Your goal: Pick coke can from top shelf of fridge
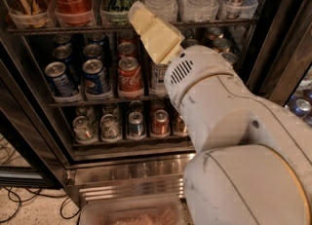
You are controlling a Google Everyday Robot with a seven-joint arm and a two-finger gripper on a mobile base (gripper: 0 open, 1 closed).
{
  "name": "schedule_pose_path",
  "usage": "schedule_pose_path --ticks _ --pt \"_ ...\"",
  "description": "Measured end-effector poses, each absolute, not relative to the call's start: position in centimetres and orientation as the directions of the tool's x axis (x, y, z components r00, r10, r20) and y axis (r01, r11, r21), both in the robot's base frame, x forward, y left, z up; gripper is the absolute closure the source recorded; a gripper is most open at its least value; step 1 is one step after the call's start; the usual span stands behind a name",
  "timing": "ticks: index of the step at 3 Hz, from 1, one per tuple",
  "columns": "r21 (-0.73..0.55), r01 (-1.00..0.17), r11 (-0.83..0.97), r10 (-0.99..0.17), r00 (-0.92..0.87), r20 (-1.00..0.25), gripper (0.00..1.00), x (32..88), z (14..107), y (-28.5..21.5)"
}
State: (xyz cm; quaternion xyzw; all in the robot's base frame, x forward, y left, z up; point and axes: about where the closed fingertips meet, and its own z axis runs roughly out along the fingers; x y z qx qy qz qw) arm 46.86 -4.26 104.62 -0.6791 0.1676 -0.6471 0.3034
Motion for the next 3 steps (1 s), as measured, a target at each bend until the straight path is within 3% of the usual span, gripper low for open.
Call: schedule_pose_path --ticks 2,3 --pt "-0.629 0.165 -0.760 -0.620 0.106 0.777 0.00 46.86 104.62 -4.26" --pt "-0.757 0.185 -0.627 -0.755 0.094 0.649 0.00 46.91 104.76 -4.04"
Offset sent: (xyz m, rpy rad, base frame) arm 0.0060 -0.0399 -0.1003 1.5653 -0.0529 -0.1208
